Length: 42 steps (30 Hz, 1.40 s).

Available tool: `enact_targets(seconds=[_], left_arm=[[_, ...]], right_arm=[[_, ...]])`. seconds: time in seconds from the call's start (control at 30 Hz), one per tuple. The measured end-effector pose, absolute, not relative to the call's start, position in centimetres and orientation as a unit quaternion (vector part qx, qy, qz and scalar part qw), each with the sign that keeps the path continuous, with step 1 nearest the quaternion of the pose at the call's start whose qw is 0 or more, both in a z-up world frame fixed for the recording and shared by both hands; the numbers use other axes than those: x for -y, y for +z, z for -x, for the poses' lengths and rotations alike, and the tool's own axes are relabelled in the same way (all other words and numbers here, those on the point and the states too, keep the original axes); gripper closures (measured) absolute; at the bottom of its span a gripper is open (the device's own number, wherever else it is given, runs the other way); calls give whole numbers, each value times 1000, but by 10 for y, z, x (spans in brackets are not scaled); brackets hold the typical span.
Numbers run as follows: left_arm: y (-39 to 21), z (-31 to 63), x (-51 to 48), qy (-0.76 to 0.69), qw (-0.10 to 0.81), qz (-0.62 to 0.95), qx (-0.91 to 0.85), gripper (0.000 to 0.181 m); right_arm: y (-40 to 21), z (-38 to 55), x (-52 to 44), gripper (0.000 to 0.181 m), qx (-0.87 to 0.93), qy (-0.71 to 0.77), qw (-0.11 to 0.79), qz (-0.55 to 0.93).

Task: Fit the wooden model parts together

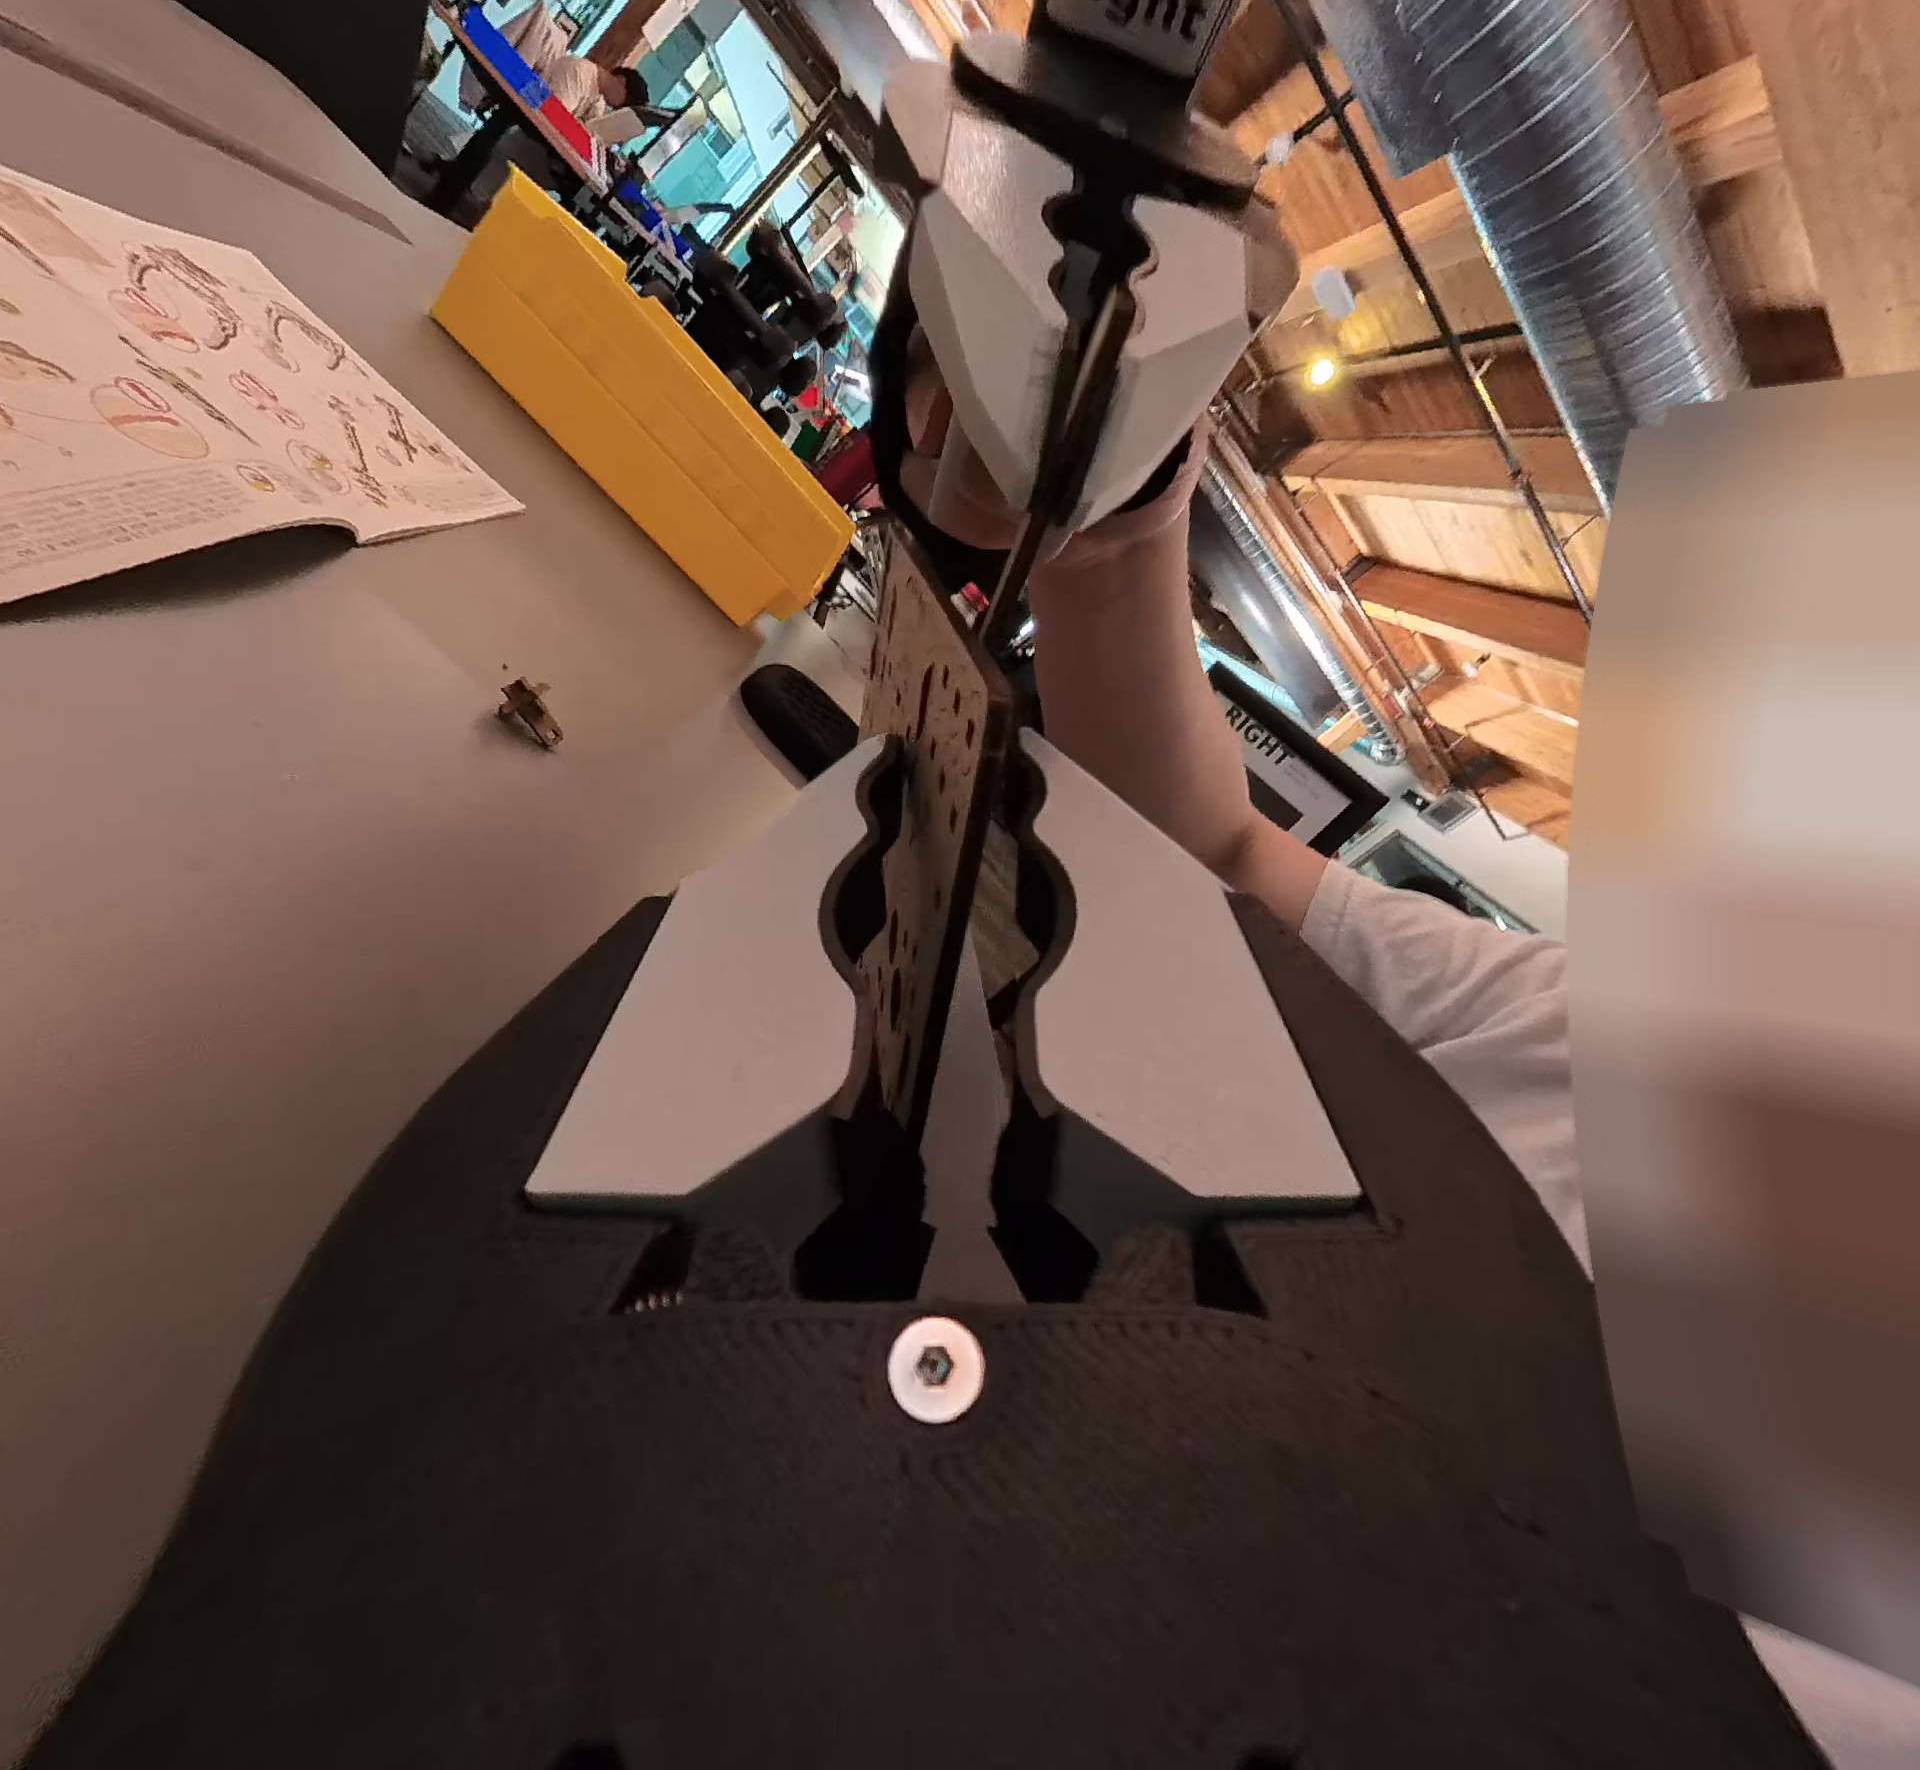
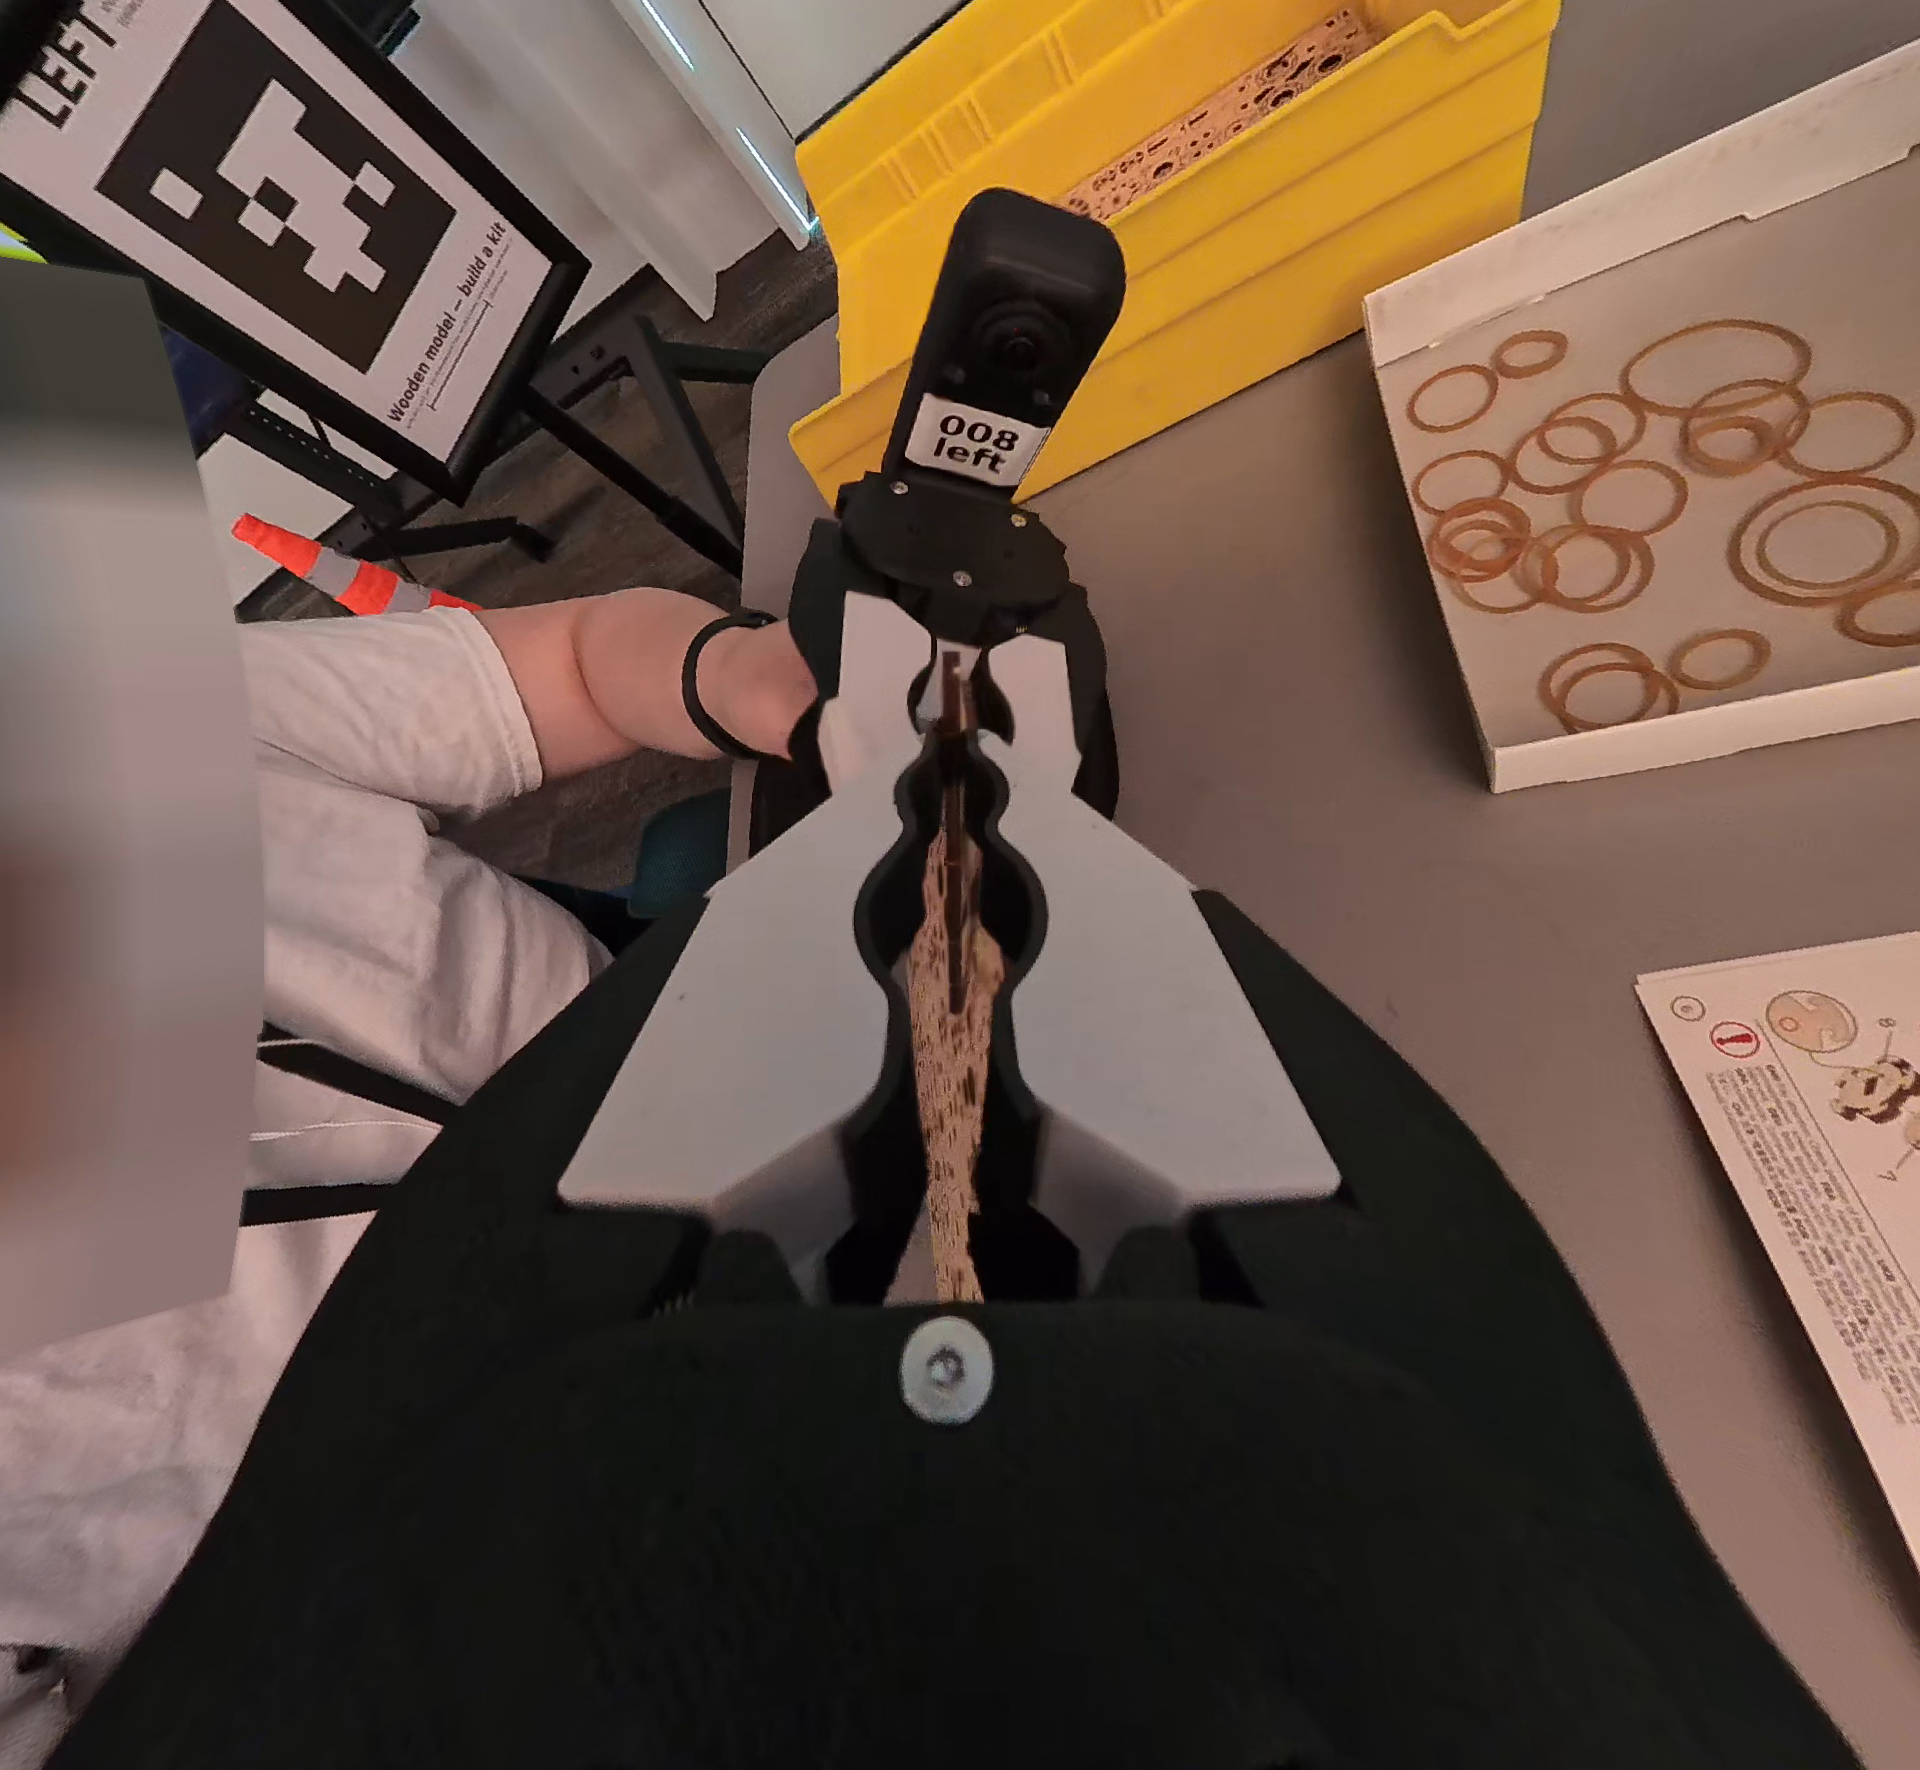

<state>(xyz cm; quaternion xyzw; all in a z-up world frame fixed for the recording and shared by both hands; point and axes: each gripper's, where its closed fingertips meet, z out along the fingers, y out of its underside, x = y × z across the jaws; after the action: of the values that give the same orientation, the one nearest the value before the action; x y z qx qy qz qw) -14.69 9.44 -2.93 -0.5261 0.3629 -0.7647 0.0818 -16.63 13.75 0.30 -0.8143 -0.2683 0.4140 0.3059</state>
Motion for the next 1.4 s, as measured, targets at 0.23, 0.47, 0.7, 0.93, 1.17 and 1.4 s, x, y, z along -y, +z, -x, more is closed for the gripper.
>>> enact_targets(seconds=[0.23,0.47,0.7,0.93,1.17,1.4], left_arm=[[-28,149,-108,-768,97,536,-338,172],[-45,146,-112,-739,102,569,-346,181],[-50,146,-119,-736,100,585,-327,181],[-46,149,-136,-733,149,592,-299,181],[-40,156,-153,-734,190,594,-268,181],[-43,160,-165,-733,195,603,-247,180]], right_arm=[[22,145,-138,180,249,421,349,800],[84,103,-121,180,219,394,486,748],[113,87,-59,179,222,313,610,694],[78,103,-2,180,222,255,652,679],[24,123,15,180,189,263,673,665],[2,141,5,180,189,282,706,622]])
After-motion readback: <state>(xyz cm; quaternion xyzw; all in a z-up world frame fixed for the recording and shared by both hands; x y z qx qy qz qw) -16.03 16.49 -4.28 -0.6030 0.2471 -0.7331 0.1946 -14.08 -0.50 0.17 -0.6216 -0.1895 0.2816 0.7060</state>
